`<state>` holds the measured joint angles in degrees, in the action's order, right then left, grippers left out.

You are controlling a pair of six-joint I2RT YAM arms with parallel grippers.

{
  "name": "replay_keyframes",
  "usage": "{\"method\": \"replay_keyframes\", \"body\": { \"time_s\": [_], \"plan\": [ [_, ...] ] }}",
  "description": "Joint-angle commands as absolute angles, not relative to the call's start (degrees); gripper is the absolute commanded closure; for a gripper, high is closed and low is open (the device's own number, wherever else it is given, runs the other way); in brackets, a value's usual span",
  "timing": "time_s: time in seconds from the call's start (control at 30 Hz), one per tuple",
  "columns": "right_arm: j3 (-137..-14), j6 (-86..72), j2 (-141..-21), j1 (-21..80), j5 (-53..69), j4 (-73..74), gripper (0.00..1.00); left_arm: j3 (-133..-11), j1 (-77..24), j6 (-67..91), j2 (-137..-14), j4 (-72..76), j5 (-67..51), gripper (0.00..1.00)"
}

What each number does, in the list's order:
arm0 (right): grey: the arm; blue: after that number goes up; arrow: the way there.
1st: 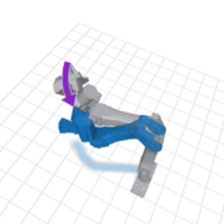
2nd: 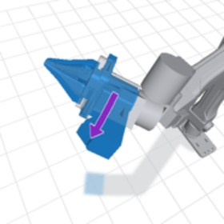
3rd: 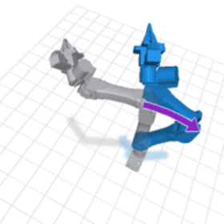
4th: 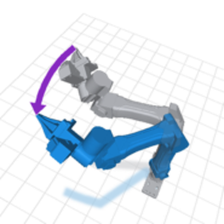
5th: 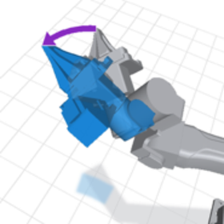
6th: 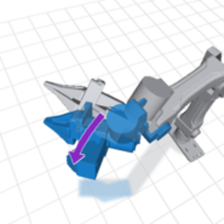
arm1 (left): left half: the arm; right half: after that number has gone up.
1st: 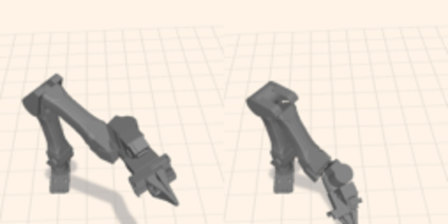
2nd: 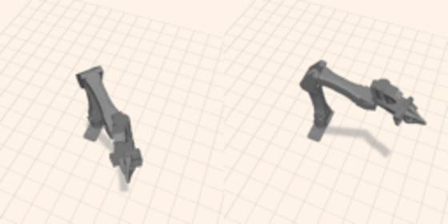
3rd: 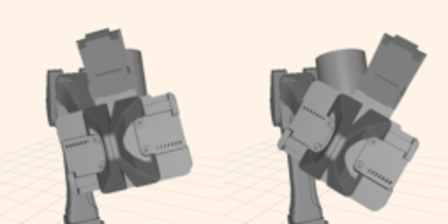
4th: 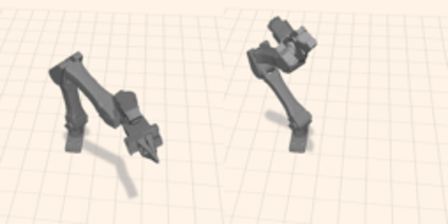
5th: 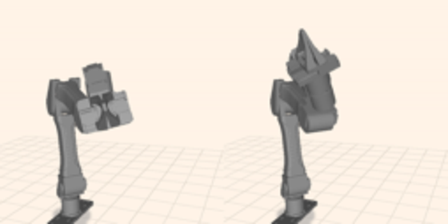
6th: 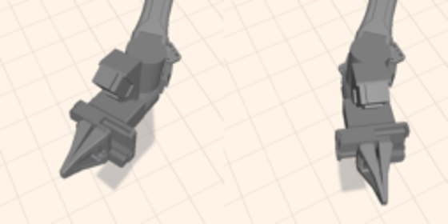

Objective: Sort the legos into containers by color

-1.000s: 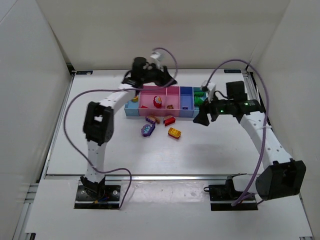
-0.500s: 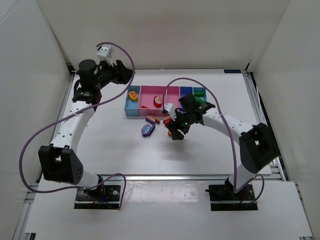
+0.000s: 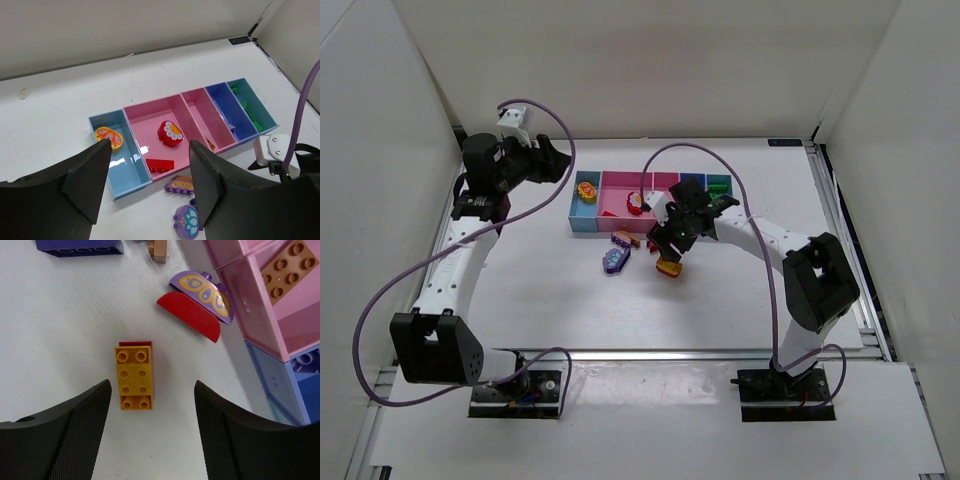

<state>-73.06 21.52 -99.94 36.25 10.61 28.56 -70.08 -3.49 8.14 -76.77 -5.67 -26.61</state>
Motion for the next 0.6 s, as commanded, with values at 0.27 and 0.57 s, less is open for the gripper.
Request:
{"method": "replay_keyframes", "body": {
  "time_s": [0.27,0.57],
  "plan": [
    [-72.25,23.2,-99.58,38.76,13.8,29.62,0.28,-71.19,-2.46,8.17,-76.99,-5.1,-29.09,0.26],
    [-71.46,22.85,-102.04,37.8,13.89,29.09,0.28,-71.19,-2.29,7.91,-77.34,-5.1,-29.27,0.26]
  ]
}}
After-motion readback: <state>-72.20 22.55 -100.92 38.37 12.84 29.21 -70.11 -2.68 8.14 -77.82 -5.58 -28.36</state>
